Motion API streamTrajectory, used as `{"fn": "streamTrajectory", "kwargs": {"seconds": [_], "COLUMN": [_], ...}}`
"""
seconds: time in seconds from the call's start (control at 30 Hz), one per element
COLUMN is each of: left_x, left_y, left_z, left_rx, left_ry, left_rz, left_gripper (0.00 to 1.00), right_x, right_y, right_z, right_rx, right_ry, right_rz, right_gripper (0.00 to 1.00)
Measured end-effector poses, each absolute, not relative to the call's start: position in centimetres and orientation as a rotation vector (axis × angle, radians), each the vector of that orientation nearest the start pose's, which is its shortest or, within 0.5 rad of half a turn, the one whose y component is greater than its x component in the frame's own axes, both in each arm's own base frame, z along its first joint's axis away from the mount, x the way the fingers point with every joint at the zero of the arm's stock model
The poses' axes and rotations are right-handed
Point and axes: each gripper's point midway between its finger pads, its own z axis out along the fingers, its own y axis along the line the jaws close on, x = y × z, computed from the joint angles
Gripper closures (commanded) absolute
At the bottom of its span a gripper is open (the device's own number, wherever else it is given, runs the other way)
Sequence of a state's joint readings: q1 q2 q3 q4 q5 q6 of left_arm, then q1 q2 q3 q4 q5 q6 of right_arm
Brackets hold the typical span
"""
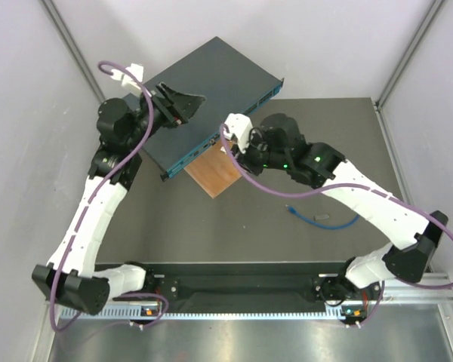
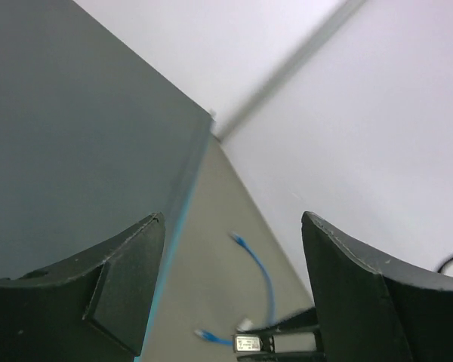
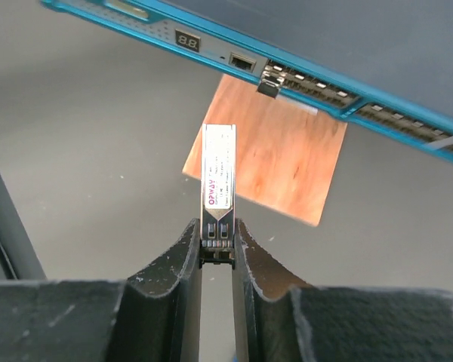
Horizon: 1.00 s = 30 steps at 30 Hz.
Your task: Insert the plug into the switch port
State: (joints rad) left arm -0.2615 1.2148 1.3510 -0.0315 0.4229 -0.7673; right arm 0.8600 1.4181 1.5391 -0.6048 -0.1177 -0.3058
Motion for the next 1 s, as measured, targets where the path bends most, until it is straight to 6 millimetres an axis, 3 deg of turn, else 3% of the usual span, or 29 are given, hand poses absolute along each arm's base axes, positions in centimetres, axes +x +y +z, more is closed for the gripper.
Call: {"fn": "streamTrajectory", "kwargs": {"seconds": [0.13,0.27,0.47,0.67,0.83,1.0], "left_x": [34.6,35.5,36.5,37.2,36.2,33.1], "left_y": [-16.6,-14.2,-13.5,-13.1,-14.6,-18.2], "left_z": [45.6,43.8,40.1,38.6,37.7,38.4], "left_rx": [-0.045,-0.078,-0.026,0.043,0.118,0.129], "left_ry": [1.538,1.582,1.687,1.718,1.738,1.716], "left_rz": [-0.908,-0.716,-0.589,-0.505,-0.592,-0.957], "left_gripper": [0.22,0.18,0.17,0.14,0.27,0.32], "right_x": [27.0,28.0,28.9,29.2,29.2,27.2], "right_y": [34.0,35.7,35.8,35.7,35.5,34.0], "right_z": [30.2,29.3,29.1,29.3,29.2,29.2], "right_rx": [-1.135,-1.06,-0.965,-0.906,-0.929,-1.04], "right_ry": [1.806,1.892,1.964,1.992,1.982,1.906], "right_rz": [0.413,0.388,0.361,0.354,0.343,0.379], "right_gripper": [1.0,1.0,1.0,1.0,1.0,1.0]}}
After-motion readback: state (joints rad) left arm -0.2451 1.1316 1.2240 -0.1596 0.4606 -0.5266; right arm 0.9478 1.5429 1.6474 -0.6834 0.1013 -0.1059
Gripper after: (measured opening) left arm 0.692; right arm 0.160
